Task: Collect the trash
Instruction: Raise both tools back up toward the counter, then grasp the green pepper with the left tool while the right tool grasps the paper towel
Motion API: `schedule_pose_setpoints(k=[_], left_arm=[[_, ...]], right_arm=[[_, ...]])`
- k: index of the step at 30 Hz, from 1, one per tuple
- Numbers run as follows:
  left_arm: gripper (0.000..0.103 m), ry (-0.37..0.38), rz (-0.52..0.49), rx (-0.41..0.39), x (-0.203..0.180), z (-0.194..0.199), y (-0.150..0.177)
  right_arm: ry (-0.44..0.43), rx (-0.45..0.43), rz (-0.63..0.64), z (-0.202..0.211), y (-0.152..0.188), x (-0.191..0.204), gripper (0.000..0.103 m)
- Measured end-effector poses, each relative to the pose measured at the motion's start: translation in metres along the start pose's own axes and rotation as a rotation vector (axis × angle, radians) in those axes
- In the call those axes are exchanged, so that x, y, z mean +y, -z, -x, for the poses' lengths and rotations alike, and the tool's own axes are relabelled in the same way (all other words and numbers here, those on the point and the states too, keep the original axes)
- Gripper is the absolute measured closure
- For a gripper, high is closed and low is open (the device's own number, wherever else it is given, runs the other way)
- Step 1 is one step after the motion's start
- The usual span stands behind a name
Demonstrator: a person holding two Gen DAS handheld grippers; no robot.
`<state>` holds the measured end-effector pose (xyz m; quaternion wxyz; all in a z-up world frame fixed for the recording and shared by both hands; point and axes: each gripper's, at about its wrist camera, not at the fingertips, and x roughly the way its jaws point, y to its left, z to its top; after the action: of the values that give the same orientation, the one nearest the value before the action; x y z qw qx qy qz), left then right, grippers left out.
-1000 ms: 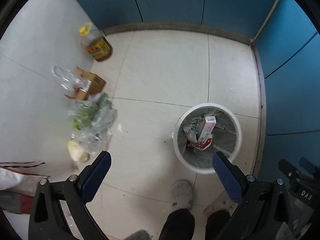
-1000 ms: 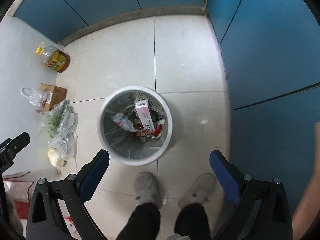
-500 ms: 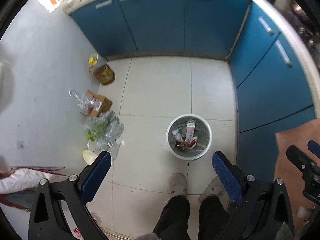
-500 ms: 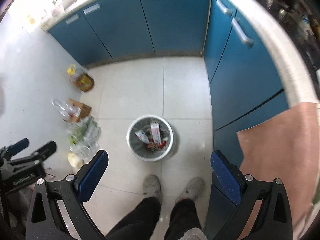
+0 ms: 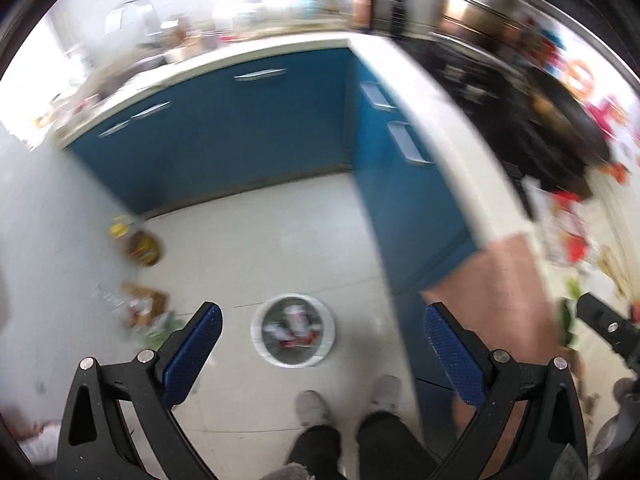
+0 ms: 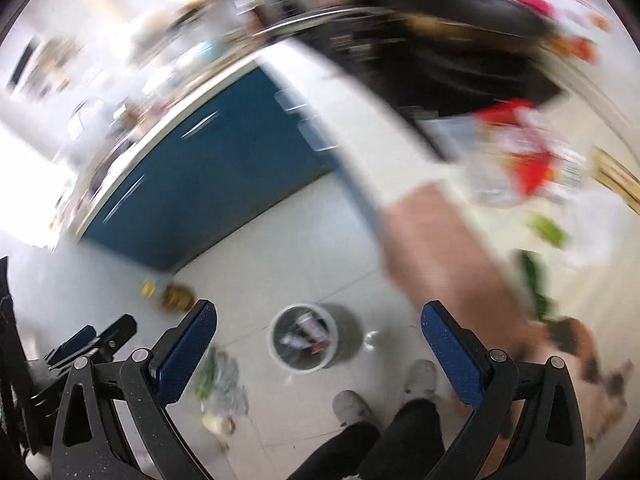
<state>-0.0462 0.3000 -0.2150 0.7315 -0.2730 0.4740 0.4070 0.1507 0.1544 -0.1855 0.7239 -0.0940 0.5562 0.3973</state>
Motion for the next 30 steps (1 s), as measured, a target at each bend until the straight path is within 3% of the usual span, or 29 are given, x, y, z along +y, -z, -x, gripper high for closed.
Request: schedule_pose_setpoints(k=[6,9,12,14,16,18,19,21,23,30], left_arm=[[0.000,0.175,-0.200,0.190,-0.159,-0.037,-0.018],[0.000,0.266,-0.287,0.335,-0.238,-0.065,0.002],[0.001,0.319,-0.325,0.446,-0.291,-0.089,0.021],[0.014,0.347,-0.331,0.498,-0.317,-0.102,0.032],[0.018,0.369,-0.317,0.542,-0.338,-0.117,0.039],[0.028,0.379,-0.291,0.558,-0.348,-0.129,0.040],[0.038,0.377,-0.282,0.568,-0.351,-0.134,0.041],[0.064,0.353,-0.293,0.577,-0.358,-0.141,0.046],[0.090,0.326,-0.341,0.531,-0.365,-0.137,0.039],[0.091,0.171,-0.461,0.330,-0.362,-0.126,0.012]], right_arm=[[0.181,-0.006,-0.327,0.029,-0.001,-0.145,0.000],[0.214,-0.008,-0.478,0.036,0.007,-0.216,0.000],[0.246,-0.031,-0.578,0.042,0.019,-0.270,0.000],[0.259,-0.047,-0.622,0.046,0.022,-0.298,0.000],[0.271,-0.057,-0.643,0.050,0.023,-0.313,0.000],[0.284,-0.060,-0.646,0.049,0.020,-0.324,0.000],[0.290,-0.059,-0.644,0.046,0.019,-0.330,0.000],[0.291,-0.055,-0.642,0.041,0.013,-0.340,0.000],[0.276,-0.045,-0.647,0.034,0.010,-0.348,0.000],[0.170,-0.052,-0.685,-0.020,-0.038,-0.356,0.000]])
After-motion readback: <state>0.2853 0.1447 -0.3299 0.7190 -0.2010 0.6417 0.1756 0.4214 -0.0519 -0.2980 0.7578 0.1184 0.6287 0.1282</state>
